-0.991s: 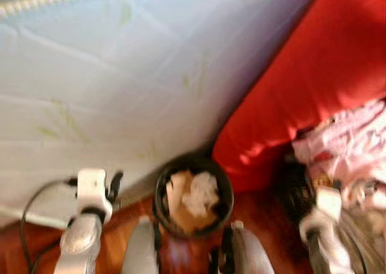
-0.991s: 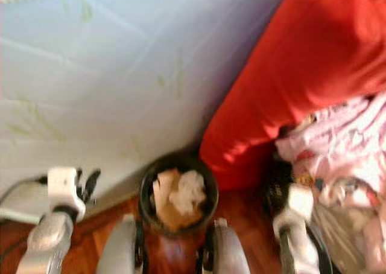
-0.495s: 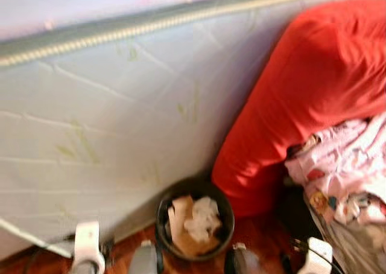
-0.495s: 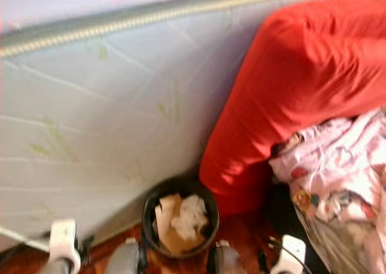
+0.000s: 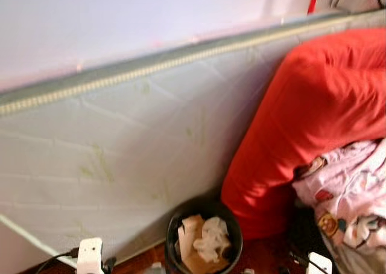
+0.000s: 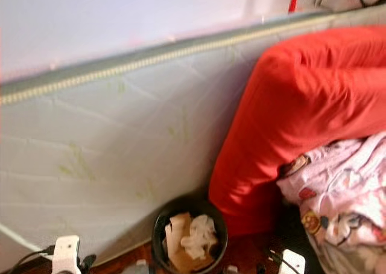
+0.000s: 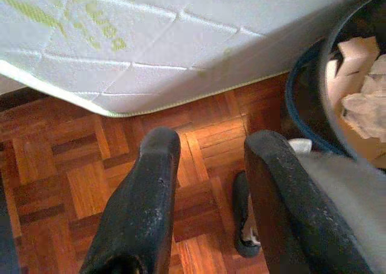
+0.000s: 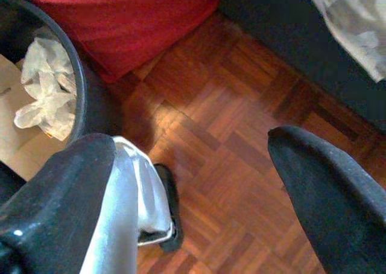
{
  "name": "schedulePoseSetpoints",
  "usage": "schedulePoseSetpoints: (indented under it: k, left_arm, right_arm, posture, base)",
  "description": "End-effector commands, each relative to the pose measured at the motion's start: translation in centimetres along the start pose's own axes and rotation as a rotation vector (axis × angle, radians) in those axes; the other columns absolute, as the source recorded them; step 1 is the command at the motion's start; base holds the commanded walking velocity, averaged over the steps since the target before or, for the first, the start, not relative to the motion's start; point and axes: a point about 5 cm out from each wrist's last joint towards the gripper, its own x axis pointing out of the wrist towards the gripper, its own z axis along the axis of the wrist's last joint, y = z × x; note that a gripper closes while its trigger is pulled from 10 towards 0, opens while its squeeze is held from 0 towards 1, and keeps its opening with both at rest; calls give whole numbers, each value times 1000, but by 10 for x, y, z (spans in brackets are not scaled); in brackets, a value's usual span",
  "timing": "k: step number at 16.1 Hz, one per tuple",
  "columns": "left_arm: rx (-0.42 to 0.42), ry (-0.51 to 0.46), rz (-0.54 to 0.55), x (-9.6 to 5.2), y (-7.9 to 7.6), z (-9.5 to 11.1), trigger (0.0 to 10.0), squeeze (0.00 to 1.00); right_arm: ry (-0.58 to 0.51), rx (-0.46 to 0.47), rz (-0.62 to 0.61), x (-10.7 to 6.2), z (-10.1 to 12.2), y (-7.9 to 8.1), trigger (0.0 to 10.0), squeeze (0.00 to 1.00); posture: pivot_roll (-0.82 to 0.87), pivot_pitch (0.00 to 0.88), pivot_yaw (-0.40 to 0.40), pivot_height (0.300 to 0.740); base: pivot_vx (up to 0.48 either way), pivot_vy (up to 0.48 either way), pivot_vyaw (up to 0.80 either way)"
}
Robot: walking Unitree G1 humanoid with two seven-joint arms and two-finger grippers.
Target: Clean up the room
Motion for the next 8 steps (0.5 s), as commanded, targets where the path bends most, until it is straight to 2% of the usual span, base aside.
schedulePoseSetpoints:
  k: [1,4,8]
  left_arm:
    - [2,-2,1,1,-1,1,10000,0]
    - [-8,17,-8,2,-8,-2,10000,0]
    - [-24,37,-10,2,-14,-6,10000,0]
  right_arm:
    - [6,4,-11,0,0,-4,10000,0]
    - [6,6,-21,0,4,-8,10000,0]
    - [13,4,-10,2,7,-3,10000,0]
  posture:
    - [96,0,2,731]
    - [88,0,-7,740]
    - [72,0,-12,740]
  base:
    - [0,0,0]
    - [0,0,0]
    - [0,0,0]
